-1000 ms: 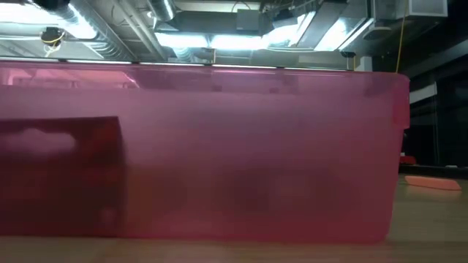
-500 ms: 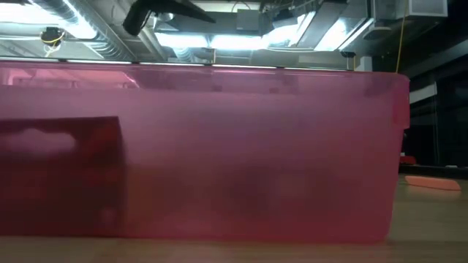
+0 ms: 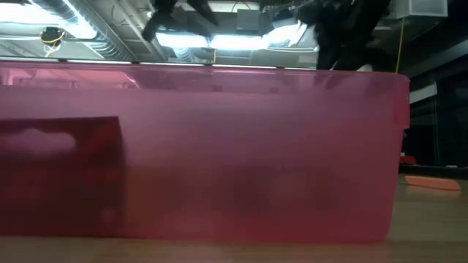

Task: Pick & Place School Supplies
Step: Put the yellow crayon box into the pink bin

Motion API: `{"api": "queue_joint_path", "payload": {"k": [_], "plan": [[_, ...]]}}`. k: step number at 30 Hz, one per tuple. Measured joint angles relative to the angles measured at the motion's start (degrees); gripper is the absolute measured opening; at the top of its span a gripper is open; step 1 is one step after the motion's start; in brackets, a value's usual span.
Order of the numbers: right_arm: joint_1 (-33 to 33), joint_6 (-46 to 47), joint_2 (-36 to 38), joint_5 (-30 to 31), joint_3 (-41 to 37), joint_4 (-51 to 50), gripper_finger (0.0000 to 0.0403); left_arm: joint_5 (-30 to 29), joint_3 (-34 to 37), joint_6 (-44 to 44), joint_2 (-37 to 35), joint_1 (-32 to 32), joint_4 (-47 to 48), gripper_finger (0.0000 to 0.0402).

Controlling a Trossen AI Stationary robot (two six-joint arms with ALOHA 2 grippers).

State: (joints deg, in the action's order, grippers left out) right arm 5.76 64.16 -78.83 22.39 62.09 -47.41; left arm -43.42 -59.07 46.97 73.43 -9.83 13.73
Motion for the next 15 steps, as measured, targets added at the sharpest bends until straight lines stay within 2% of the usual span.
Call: {"api": "queue_joint_path", "payload": {"k": [4, 9, 15], "plan": [[-8.87, -9.32, -0.87, -5.03, -3.59, 9.44, 0.0127, 3.14, -0.02, -8.22, -6.45, 2.37, 5.54, 0.0104], [-18.19, -20.48, -4.14, -11.06, -4.03, 11.42, 0.0127, 7.43, -0.02, -13.42, -12.38, 4.28, 7.01, 0.0097], [-24.17, -28.73, -10.0, -13.99, -4.0, 11.44, 0.0127, 8.64, -0.02, -16.27, -15.35, 4.73, 7.47, 0.0093]]}}
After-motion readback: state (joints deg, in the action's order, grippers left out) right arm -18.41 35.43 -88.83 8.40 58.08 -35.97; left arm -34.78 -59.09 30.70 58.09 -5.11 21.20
